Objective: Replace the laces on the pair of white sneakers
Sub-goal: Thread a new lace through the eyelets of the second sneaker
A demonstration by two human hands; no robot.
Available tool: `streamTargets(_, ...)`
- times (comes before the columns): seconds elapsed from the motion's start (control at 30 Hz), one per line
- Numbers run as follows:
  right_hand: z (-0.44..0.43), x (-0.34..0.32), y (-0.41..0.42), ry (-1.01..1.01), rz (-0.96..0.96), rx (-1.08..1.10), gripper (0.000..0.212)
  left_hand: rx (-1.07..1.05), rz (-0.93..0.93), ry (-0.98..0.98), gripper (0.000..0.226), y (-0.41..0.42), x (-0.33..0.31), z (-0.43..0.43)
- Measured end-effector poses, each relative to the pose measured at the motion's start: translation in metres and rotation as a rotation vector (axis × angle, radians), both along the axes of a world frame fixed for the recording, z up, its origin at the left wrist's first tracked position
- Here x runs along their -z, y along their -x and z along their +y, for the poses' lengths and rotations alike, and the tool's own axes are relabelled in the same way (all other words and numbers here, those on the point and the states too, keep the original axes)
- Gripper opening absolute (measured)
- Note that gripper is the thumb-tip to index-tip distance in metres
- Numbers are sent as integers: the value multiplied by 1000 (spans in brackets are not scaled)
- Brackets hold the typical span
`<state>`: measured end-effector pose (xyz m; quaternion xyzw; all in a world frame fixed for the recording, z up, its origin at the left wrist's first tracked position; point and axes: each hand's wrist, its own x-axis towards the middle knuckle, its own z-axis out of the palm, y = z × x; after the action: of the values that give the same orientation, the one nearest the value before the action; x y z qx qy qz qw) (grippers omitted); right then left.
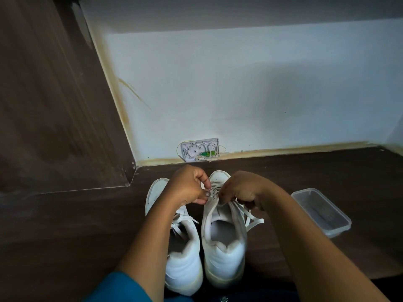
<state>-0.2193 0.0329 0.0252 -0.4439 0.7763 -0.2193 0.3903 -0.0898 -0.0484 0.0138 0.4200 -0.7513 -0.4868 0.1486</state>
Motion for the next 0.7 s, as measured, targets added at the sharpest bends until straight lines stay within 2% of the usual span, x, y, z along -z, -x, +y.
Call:
streamTargets(0.43,6,-4,-3,123,-7,-17,17,105,-18,44,31,-2,-2,-1)
streamTargets(0.53,7,-4,-4,171,-37,-32,18,102,17,-15,28,-4,-3,-2)
streamTargets(0.7,5,-3,-7,169,75,-104,19,109,39,-42,24,-4,-6,2)
